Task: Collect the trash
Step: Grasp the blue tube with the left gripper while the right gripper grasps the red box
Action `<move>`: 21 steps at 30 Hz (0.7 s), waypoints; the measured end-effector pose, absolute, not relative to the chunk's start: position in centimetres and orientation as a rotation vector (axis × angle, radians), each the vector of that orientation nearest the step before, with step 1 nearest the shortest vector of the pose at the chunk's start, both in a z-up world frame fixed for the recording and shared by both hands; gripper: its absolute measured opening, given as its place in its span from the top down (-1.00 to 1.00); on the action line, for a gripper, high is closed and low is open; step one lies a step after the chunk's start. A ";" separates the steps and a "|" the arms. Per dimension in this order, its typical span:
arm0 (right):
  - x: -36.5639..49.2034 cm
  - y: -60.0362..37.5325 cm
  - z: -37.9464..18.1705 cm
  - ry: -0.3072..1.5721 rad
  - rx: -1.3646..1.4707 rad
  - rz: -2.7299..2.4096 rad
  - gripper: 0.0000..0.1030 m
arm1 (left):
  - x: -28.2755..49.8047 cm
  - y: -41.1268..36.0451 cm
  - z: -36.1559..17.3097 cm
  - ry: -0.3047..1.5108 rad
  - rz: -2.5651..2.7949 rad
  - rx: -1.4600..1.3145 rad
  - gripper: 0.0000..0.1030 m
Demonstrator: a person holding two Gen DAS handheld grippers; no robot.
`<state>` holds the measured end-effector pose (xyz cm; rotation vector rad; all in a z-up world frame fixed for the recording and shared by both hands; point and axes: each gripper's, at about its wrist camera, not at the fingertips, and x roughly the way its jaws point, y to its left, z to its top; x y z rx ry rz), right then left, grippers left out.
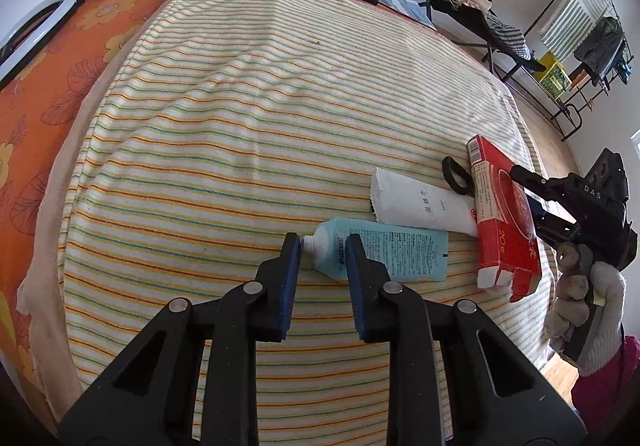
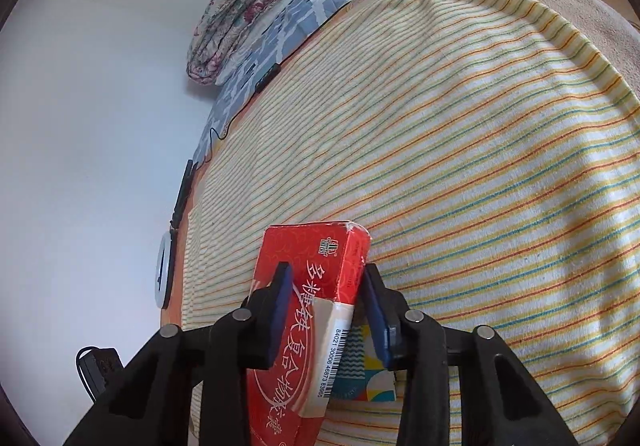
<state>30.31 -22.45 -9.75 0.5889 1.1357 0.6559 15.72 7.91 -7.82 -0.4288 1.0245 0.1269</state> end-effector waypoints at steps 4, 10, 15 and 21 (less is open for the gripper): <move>30.3 -22.3 -9.9 1.151 0.604 0.645 0.35 | 15.7 7.5 -7.7 1.015 0.128 -0.392 0.57; 30.0 -21.0 -9.3 1.149 0.546 0.648 -0.01 | 15.6 7.8 -8.1 1.017 0.126 -0.416 0.57; 29.4 -19.9 -8.4 1.132 0.527 0.688 0.54 | 15.3 7.7 -7.5 0.999 0.123 -0.393 0.59; 27.5 -17.8 -3.8 1.007 0.374 0.751 0.67 | 14.9 7.3 -6.4 0.971 0.121 -0.366 0.62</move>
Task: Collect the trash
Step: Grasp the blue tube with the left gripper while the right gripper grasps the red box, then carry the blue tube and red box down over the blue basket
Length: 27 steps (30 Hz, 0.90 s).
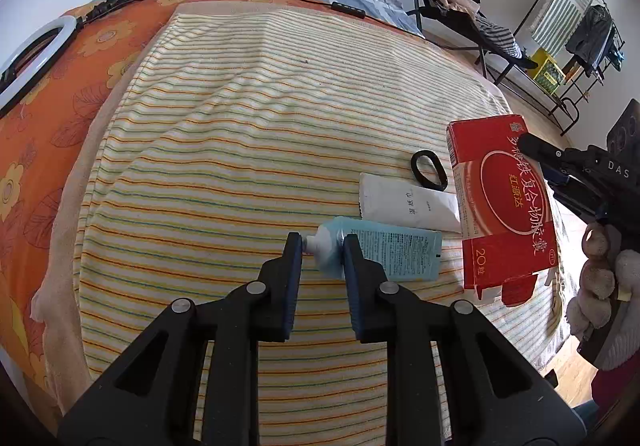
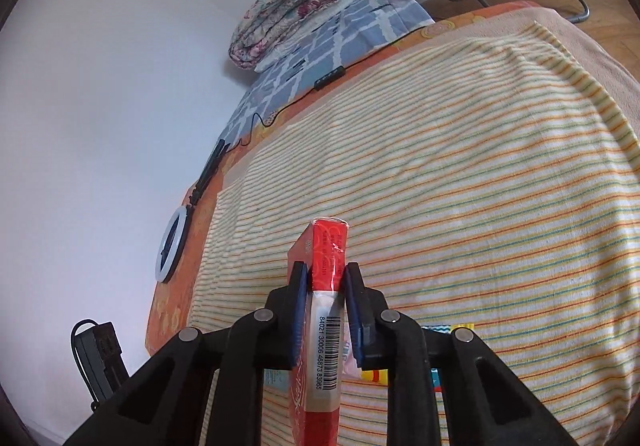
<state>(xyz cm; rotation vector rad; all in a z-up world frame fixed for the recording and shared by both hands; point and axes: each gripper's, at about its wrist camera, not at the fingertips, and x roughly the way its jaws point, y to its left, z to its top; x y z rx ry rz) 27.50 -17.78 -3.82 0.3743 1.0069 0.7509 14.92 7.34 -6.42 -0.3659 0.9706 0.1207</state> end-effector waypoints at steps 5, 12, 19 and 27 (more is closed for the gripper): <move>24.8 -15.7 -0.4 0.889 0.174 0.764 0.69 | 14.3 6.9 -4.9 0.929 0.125 -0.317 0.64; 21.2 -15.0 2.5 0.756 0.019 0.760 0.71 | 13.2 6.5 -3.1 0.887 0.116 -0.270 0.66; 18.1 -14.7 4.0 0.675 -0.069 0.752 0.71 | 11.8 5.6 -1.5 0.854 0.105 -0.219 0.66; 15.1 -15.5 5.3 0.659 -0.069 0.772 0.71 | 8.7 4.4 0.2 0.826 0.075 -0.181 0.66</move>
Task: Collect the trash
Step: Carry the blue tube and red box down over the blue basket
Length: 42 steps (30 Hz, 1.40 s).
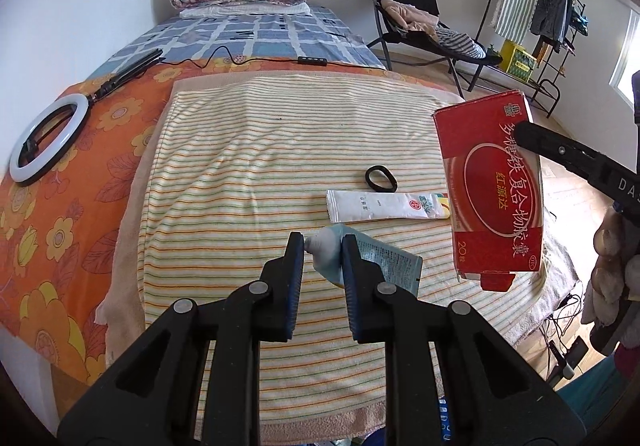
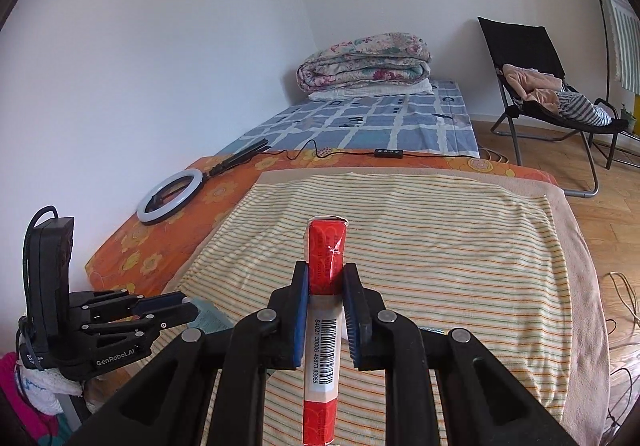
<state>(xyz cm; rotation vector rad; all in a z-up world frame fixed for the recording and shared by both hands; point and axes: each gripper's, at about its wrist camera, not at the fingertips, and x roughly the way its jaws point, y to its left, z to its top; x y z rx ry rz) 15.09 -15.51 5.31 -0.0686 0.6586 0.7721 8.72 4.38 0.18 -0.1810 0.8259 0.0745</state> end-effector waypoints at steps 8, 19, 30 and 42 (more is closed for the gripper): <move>11.7 -17.3 5.4 0.684 -0.055 0.780 0.71 | 5.3 3.3 0.7 0.823 0.049 -0.175 0.66; 6.2 -19.8 5.7 0.702 -0.018 0.831 0.71 | 0.2 1.3 0.4 0.834 0.035 -0.146 0.66; 1.3 -21.8 3.0 0.757 0.004 0.860 0.71 | -3.8 -0.8 -2.3 0.900 0.022 -0.112 0.66; -0.5 -22.1 -1.1 0.833 -0.030 0.838 0.71 | -5.2 -2.5 -6.0 0.974 0.016 -0.066 0.66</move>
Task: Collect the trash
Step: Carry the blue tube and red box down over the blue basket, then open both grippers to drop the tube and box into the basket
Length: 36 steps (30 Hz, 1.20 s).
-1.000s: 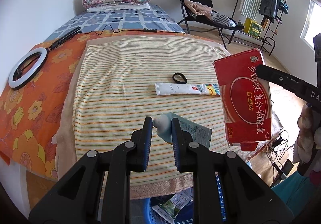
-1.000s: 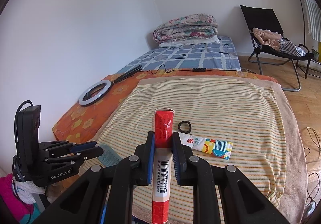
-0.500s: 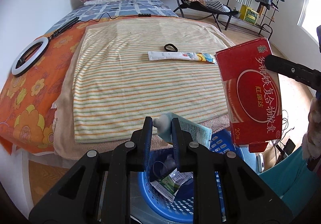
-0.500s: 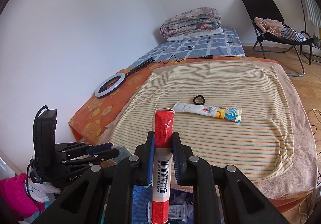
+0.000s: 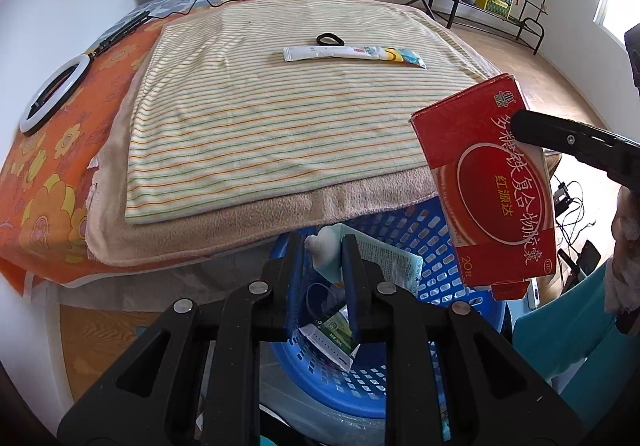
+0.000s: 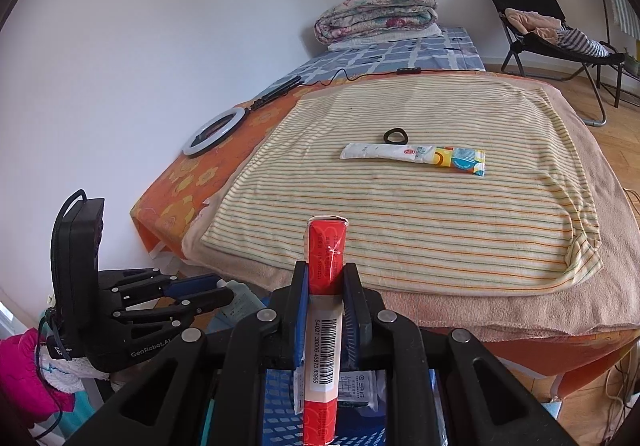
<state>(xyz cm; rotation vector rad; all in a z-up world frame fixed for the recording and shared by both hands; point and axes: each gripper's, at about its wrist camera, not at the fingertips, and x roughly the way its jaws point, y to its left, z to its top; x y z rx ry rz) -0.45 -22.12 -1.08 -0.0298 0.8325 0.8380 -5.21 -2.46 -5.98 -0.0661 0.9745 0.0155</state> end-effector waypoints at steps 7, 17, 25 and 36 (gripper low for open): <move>-0.5 -22.2 -2.3 0.863 -0.030 0.832 0.71 | -5.0 -3.0 -7.5 1.006 0.008 -0.042 0.66; -0.4 -22.5 -3.7 0.911 -0.016 0.826 0.70 | -4.8 -3.8 -8.7 1.040 -0.002 -0.010 0.65; -0.4 -22.3 -4.7 0.961 -0.022 0.818 0.56 | -4.6 -3.6 -9.1 1.060 -0.002 -0.024 0.51; -0.2 -22.1 -5.6 1.004 -0.028 0.794 0.13 | -4.4 -3.3 -8.9 1.045 0.016 -0.040 -0.26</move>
